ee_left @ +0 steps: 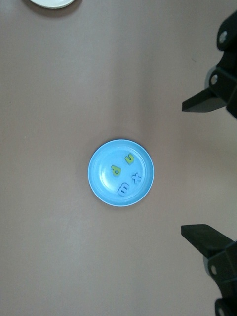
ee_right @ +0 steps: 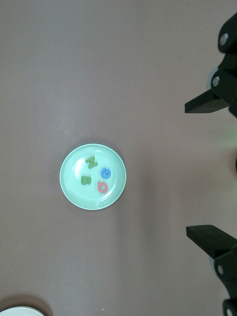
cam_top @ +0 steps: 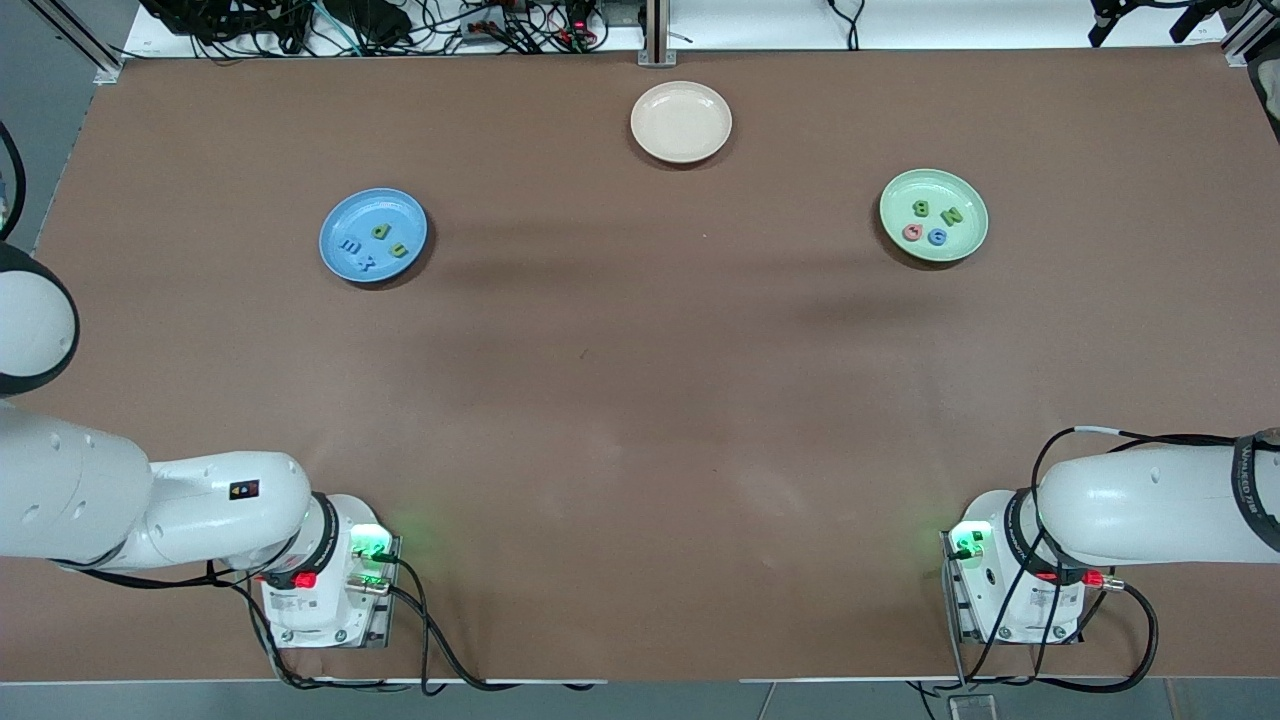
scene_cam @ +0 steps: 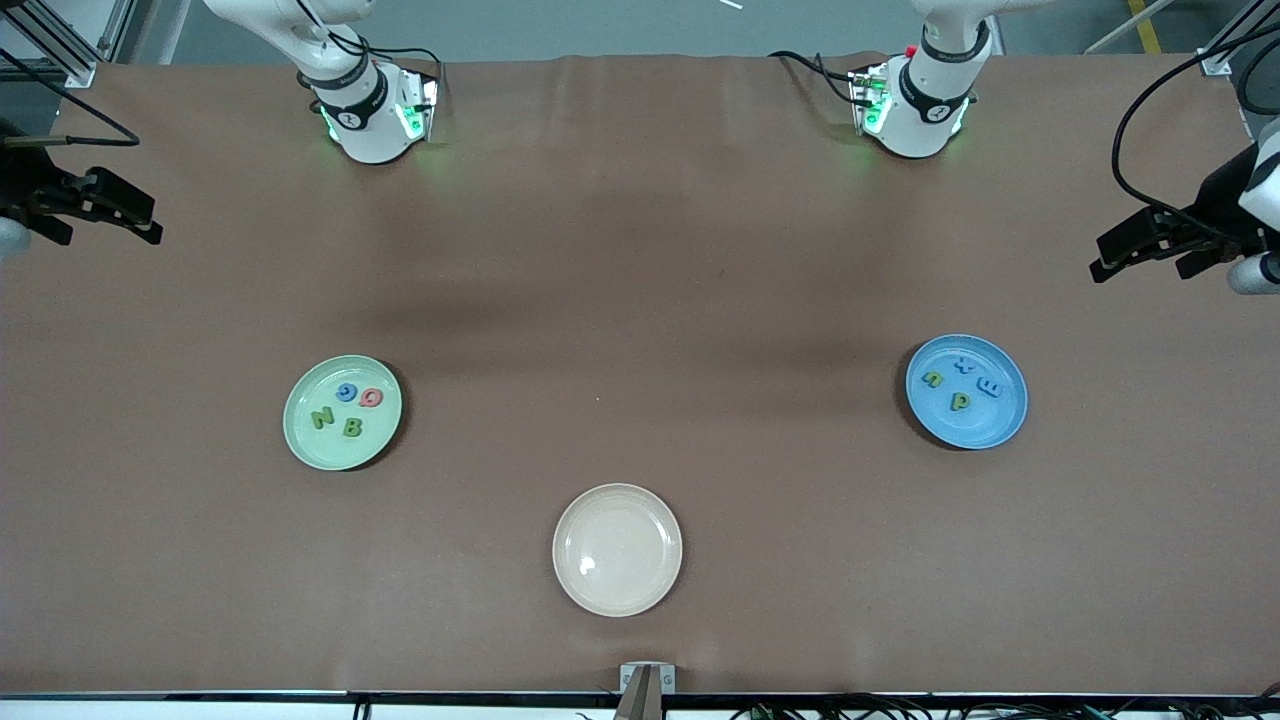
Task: Sort upper and lower case letters into plates
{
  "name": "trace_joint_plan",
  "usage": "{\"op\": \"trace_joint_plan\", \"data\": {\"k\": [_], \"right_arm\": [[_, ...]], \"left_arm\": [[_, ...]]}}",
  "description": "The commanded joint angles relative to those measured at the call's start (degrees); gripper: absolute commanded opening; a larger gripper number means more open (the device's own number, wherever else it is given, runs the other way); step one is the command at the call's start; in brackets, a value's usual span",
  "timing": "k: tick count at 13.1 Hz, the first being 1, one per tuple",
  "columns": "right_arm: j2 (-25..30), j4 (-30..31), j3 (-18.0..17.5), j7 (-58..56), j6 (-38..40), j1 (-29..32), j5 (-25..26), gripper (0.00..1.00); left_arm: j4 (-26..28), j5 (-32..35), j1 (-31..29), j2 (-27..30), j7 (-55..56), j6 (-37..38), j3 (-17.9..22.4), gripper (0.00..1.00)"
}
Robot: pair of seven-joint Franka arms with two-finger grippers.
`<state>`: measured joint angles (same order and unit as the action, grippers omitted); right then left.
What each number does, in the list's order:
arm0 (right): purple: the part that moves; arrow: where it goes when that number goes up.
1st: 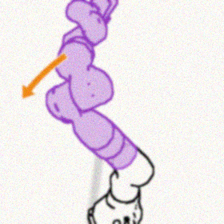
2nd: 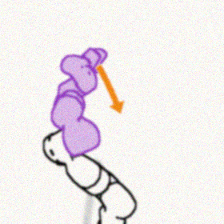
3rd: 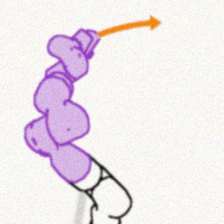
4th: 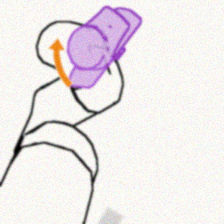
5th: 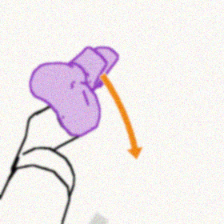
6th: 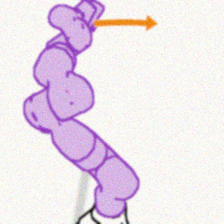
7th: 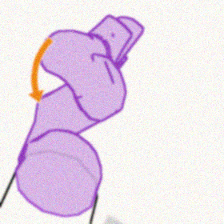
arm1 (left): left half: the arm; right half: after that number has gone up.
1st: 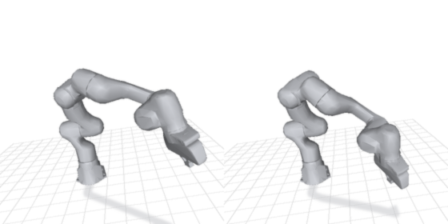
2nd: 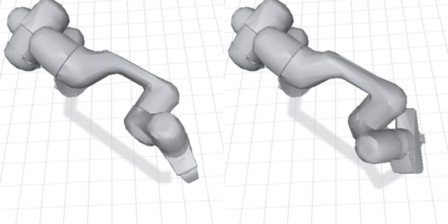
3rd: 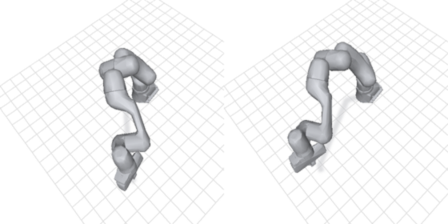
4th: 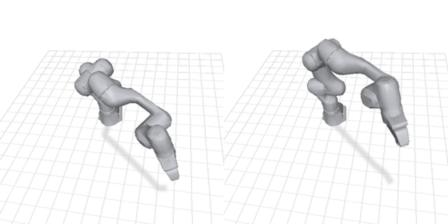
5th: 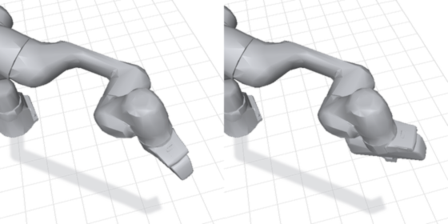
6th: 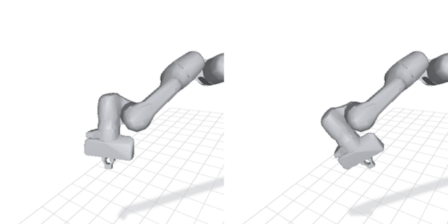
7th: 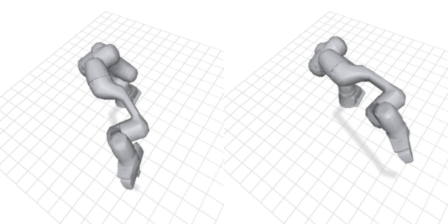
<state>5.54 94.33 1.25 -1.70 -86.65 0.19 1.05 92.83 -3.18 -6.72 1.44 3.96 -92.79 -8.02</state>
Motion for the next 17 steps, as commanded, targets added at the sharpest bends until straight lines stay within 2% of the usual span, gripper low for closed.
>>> {"op": "trace_joint_plan", "data": {"k": [1, 17], "right_arm": [[1.4, 1.1, -0.3, 0.5, -0.7, 0.3, -0.7, 1.0], [1.6, 0.9, -0.4, 0.1, 0.0, 0.2, -0.8, 1.0]], "left_arm": [[-1.9, 2.0, 5.8, -0.6, -0.2, 0.9, 4.3, 1.0], [-2.1, 2.3, 5.7, 0.0, -0.4, 0.9, 4.2, 1.0]]}}
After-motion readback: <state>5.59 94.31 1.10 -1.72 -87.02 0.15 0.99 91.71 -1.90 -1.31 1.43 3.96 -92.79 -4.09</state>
